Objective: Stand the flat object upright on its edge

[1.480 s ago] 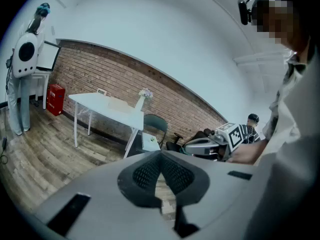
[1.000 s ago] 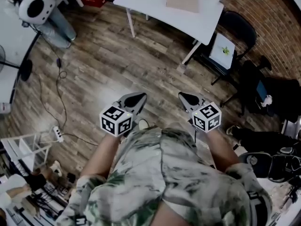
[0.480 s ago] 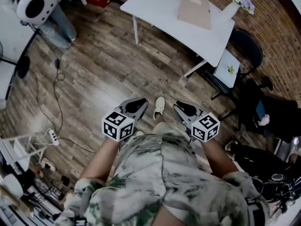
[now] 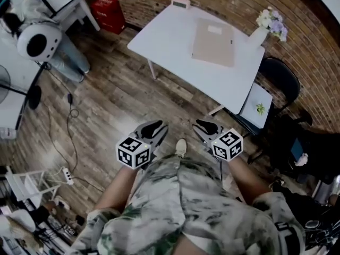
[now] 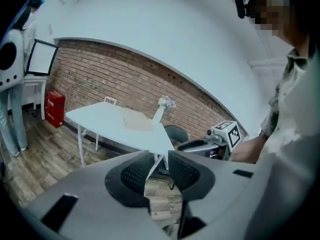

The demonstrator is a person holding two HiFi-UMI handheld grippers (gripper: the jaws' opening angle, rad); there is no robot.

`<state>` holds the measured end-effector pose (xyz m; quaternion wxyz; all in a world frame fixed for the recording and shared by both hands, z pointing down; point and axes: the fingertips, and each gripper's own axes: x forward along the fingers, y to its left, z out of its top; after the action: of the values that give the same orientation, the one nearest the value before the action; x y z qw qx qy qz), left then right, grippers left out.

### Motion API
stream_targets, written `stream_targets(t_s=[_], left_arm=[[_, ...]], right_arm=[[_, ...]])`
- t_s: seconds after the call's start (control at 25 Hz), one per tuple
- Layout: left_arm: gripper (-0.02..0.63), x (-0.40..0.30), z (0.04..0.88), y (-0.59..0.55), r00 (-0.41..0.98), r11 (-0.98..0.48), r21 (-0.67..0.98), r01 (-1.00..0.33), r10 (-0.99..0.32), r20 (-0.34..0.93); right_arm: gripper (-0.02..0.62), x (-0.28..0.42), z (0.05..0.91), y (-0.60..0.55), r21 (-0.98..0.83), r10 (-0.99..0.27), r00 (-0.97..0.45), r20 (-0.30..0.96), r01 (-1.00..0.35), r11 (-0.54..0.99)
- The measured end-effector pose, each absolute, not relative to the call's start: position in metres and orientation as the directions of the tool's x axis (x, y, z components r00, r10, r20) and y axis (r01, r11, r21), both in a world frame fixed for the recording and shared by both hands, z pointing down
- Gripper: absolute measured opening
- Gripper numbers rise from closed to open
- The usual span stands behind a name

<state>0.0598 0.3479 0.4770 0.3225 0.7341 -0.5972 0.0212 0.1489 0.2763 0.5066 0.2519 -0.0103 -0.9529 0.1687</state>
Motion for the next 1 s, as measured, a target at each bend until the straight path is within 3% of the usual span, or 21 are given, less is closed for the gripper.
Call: stream_targets(t_s=[0.56,1.0], left_arm=[[0.137,0.024,0.486,0.198,0.392,-0.197,0.419,-0.886,-0.801,0.453],[0.137,-0.076,0.501,0.059,0.592,-0.405,0.448,-0.797,-0.671,0.446]], right_arm=[[0.113,0.140,0.523,0.117,-0.345,-0.093,-0.879,0.467,-0.278,0.896],[0.131,0.094,0.525,-0.015,-0.320,-0.351,-0.759,0.548,-0.578,0.751]])
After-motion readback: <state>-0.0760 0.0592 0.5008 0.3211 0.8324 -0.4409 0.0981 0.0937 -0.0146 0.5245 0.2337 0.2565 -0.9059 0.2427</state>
